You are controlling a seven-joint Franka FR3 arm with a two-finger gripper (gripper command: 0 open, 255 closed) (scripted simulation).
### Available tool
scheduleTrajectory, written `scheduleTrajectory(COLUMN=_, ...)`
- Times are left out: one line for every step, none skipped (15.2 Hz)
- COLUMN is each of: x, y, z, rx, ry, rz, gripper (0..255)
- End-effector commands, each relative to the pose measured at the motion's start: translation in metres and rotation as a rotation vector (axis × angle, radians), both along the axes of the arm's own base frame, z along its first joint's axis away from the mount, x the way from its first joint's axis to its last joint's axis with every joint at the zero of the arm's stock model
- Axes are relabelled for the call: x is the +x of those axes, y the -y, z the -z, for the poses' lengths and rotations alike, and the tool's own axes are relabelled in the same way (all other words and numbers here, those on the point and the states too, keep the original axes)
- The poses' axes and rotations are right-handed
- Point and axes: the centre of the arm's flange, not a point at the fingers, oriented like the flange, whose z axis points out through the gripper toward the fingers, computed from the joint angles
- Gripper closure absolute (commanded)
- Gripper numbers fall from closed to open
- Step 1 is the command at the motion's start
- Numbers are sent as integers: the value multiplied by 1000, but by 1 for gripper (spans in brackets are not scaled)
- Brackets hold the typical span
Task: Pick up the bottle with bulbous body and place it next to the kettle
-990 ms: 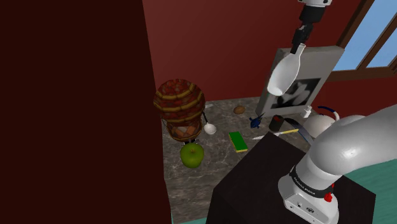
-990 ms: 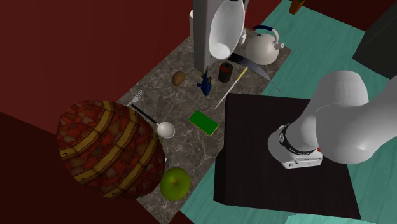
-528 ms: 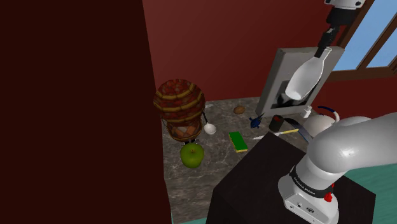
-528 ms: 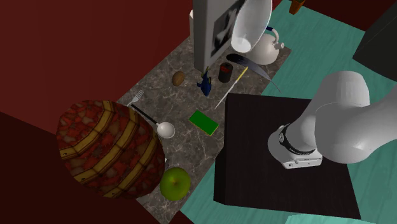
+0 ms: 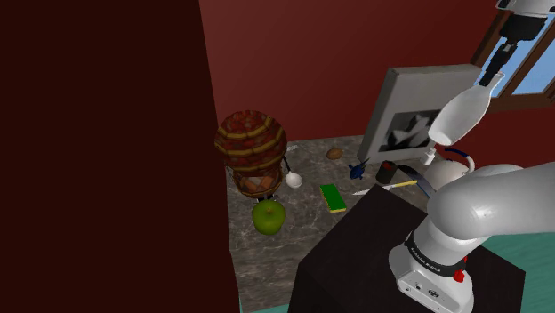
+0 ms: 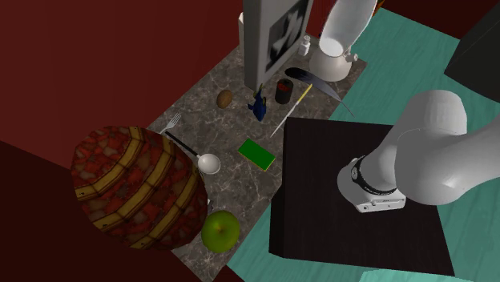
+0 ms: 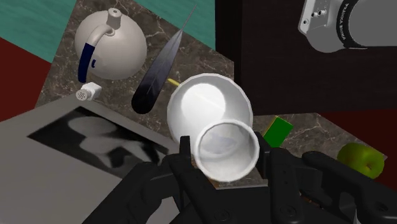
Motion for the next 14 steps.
scheduleTrajectory(x=-12, y=5, z=5, rx=0, ry=0, rz=-1, gripper=255)
scheduleTrajectory(x=-12, y=5, z=11, rx=0, ry=0, rz=-1, gripper=255)
scheduleTrajectory(x=-12, y=5, z=16, rx=0, ry=0, rz=-1, gripper=255)
scheduleTrajectory(x=-12, y=5, z=21, rx=0, ry=0, rz=-1, gripper=255)
scheduleTrajectory(x=-12, y=5, z=26, rx=0, ry=0, rz=-1, gripper=255)
scheduleTrajectory(x=-12, y=5, z=32, rx=0, ry=0, rz=-1, gripper=255)
scheduleTrajectory(x=-12, y=5, z=37, rx=0, ry=0, rz=-1, gripper=255)
scheduleTrajectory(x=-12, y=5, z=42, rx=0, ry=0, rz=-1, gripper=255)
scheduleTrajectory(x=-12, y=5, z=47, rx=0, ry=0, rz=-1, gripper=255)
scheduleTrajectory(x=-12, y=5, z=53, rx=0, ry=0, rz=-1, gripper=255)
scheduleTrajectory(x=-12, y=5, z=58, rx=0, ry=0, rz=-1, gripper=255)
scheduleTrajectory(x=-12, y=5, z=63, rx=0, ry=0, rz=-1, gripper=255)
scheduleTrajectory(x=-12, y=5, z=69, rx=0, ry=0, rz=-1, gripper=255)
scheduleTrajectory(x=-12, y=5, z=74, rx=0, ry=0, rz=-1, gripper=255)
